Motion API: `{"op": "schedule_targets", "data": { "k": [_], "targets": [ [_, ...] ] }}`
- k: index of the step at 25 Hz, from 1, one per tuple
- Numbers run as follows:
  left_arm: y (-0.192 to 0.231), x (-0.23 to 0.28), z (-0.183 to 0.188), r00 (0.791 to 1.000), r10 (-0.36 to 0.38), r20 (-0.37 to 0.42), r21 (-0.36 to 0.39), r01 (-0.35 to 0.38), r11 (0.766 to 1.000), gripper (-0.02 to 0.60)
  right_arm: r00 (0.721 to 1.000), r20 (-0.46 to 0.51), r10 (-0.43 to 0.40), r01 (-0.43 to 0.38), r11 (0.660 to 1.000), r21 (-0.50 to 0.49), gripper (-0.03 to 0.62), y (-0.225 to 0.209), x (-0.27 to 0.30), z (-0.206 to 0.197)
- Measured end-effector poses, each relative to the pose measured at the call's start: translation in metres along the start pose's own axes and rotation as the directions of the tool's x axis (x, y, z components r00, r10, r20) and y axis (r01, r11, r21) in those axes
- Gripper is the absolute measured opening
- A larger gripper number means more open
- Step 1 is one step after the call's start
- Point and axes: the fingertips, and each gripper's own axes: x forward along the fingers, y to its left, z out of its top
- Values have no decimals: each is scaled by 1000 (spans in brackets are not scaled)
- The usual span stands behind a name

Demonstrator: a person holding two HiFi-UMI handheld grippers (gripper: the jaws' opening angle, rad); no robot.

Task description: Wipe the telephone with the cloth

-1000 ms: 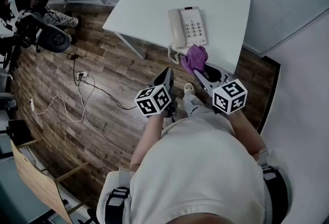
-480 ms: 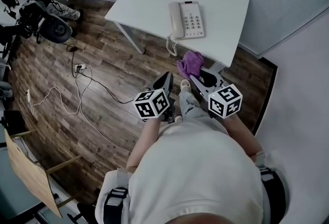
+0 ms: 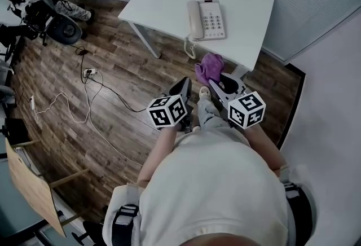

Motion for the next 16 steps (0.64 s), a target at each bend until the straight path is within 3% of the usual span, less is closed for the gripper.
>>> {"op": "schedule_targets", "data": {
  "k": [16],
  "targets": [
    [2, -1, 1, 1000, -11, -4, -9, 11, 1000, 20, 1000, 14, -5, 5, 1000, 4, 133, 3, 3, 1]
  ]
}}
